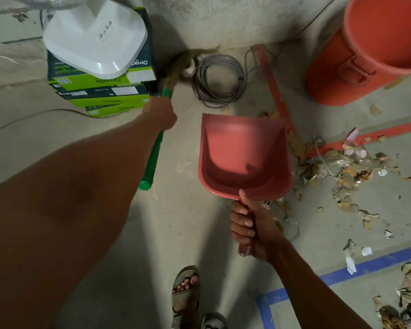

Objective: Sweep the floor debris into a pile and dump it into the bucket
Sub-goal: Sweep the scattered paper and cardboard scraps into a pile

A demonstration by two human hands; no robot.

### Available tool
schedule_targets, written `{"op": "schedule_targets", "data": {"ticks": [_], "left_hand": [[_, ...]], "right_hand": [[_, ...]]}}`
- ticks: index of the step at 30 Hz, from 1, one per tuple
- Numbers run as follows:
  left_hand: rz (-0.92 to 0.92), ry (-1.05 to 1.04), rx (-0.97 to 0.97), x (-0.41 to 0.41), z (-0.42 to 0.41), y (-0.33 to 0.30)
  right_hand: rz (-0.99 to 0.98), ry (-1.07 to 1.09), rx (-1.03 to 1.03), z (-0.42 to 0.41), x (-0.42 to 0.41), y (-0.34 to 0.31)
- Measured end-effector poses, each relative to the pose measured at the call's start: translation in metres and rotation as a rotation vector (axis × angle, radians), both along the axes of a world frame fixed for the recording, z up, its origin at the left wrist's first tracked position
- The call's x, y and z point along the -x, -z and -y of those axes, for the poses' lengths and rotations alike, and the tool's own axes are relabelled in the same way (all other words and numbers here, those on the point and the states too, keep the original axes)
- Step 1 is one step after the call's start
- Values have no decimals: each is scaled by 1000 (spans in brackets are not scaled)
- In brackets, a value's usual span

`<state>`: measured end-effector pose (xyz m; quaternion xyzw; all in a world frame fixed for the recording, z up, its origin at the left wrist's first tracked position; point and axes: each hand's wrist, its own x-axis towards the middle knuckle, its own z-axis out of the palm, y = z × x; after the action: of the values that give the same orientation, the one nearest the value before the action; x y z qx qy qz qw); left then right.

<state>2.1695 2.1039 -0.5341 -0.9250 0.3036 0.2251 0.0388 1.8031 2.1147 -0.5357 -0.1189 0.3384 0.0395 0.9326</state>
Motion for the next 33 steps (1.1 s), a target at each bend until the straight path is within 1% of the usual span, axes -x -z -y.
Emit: {"op": "schedule_targets", "data": {"ticks": [2, 5, 10, 13, 17, 20, 22, 28, 30, 33], "left_hand": [[32, 73, -59, -1, 7, 11], [33, 163, -106, 10, -12, 25], [-140, 233, -160, 39, -102, 40], [-176, 211, -92, 51, -163, 31], [-103, 162, 54, 56, -211, 15], [16, 182, 191, 49, -208, 8], [62, 228, 267, 46, -196, 2], [78, 291, 420, 39, -154, -12], [74, 253, 443, 34, -133, -18], [35, 131, 390, 17, -90, -26]], "right_hand": [[-18, 8, 7, 0, 2, 13], [-58, 19, 29, -3, 1, 21], [-145, -18, 58, -12, -2, 8], [-120, -36, 19, -11, -6, -8], [-48, -49, -5, 1, -8, -20], [-25, -32, 0, 9, -11, -26], [-22, -26, 4, 10, -11, -29], [-40, -33, 5, 6, -5, -33], [-38, -42, 12, 5, -5, -32], [-23, -52, 13, 5, -7, -27]]}}
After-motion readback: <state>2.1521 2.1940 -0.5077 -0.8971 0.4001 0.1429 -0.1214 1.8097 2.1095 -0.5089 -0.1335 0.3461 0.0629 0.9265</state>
